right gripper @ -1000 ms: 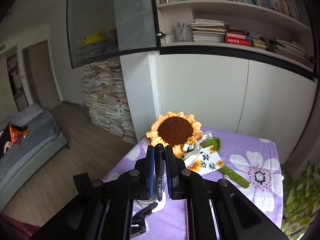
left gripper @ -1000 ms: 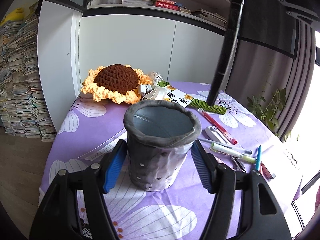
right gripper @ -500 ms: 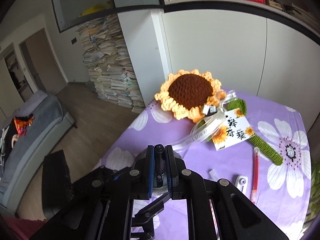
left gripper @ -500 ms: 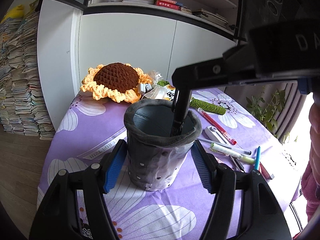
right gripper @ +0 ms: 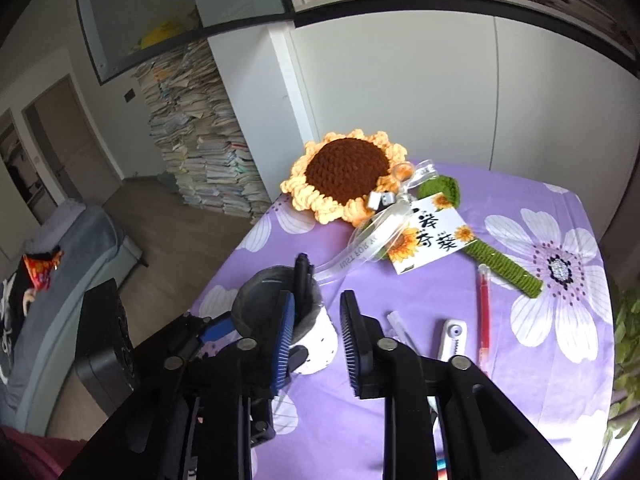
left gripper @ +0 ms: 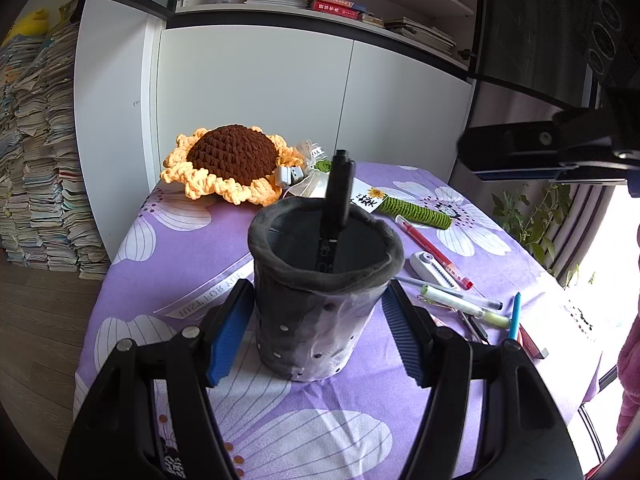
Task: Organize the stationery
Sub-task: 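Grasp the black marker with the right gripper and drop it into the held pen holder, then grasp the pink checkered pen with the right gripper and insert it into the holder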
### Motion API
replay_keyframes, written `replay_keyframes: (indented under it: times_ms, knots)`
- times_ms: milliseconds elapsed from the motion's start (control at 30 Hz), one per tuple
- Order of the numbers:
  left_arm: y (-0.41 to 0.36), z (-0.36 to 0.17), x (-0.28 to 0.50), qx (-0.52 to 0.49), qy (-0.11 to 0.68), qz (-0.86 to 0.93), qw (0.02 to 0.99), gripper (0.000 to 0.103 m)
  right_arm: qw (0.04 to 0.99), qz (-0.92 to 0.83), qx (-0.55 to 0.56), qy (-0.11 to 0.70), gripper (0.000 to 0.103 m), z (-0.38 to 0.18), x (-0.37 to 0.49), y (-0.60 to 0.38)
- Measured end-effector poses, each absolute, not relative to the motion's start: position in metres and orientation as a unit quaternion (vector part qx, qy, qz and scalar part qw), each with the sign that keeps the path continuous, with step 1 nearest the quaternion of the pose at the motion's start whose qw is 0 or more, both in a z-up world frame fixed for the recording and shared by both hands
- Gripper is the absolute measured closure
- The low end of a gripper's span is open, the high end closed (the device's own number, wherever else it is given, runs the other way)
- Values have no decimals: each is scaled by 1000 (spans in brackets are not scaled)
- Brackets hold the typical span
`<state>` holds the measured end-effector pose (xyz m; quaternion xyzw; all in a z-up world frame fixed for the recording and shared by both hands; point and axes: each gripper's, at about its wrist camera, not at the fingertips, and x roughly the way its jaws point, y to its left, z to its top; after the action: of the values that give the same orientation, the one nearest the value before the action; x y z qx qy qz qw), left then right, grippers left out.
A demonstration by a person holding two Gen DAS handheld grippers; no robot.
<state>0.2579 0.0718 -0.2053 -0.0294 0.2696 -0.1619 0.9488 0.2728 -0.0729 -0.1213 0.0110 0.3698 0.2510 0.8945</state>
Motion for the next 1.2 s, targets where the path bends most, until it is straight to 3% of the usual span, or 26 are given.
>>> replay_keyframes:
  times_ms: [67, 267, 467, 1133, 1167, 1200]
  knots:
    - [72, -205, 258, -29, 270, -162, 949, 38, 900, 234, 16, 368, 61, -122, 268, -86]
    - [72, -205, 258, -30, 270, -162, 949, 37, 858, 208, -26, 470, 61, -179, 280, -85]
    - [71, -206, 258, -31, 270, -163, 948, 37, 836, 191, -44, 512, 61, -212, 294, -78]
    - [70, -208, 257, -33, 273, -164, 947, 37, 827, 180, -86, 526, 61, -235, 339, -60]
    - [70, -208, 257, -33, 274, -164, 947, 37, 827, 179, -90, 525, 64, -235, 340, -59]
    - [70, -208, 257, -33, 274, -164, 947, 37, 828, 174, -96, 524, 74, -235, 340, -59]
